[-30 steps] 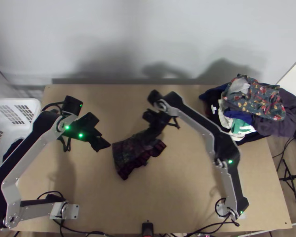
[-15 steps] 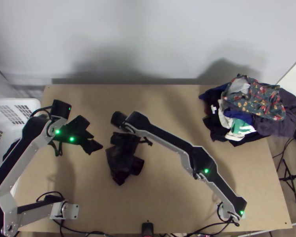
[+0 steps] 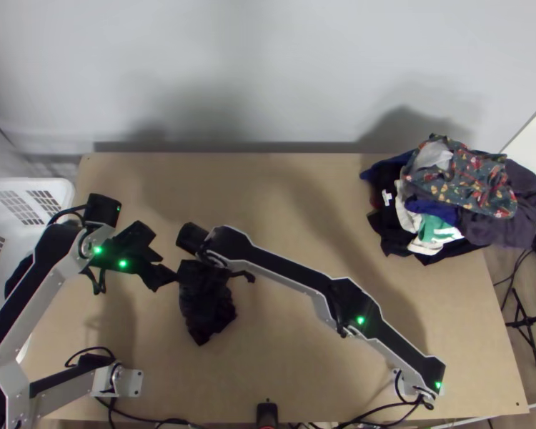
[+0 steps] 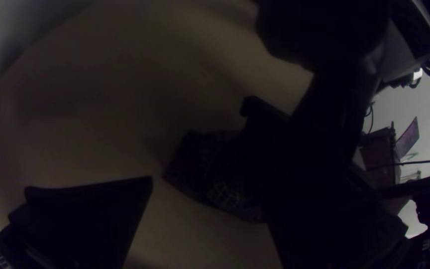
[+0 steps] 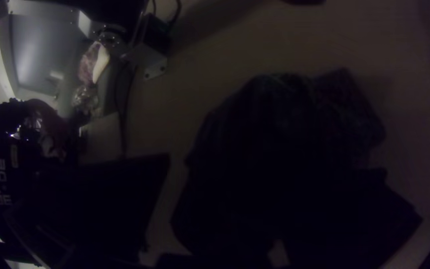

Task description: Fold the t-shirt

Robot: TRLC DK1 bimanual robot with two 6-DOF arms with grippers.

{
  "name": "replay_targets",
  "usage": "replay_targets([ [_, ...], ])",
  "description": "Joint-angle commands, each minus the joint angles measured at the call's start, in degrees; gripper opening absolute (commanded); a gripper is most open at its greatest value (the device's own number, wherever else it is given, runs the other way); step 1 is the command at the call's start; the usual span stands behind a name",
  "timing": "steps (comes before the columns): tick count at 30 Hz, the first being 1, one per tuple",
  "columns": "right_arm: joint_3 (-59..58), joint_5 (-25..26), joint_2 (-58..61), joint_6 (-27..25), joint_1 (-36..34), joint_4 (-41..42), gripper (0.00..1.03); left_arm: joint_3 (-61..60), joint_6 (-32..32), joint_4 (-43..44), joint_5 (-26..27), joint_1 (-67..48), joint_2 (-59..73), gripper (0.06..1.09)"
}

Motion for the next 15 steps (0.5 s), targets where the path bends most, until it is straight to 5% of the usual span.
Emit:
replay_targets([
  [1,-0.47,0.26,-1.05,1.63,0.57,1.14,1.0,-0.66,1.93,-0.86,0.13,5.59,-0.98,1.04],
  [15,-1.88,-5.1,-15.64,-0.22,-4.71,-1.93,0.99,0.66,4.04,-6.05,1.36,6.03,-1.06,1.04],
])
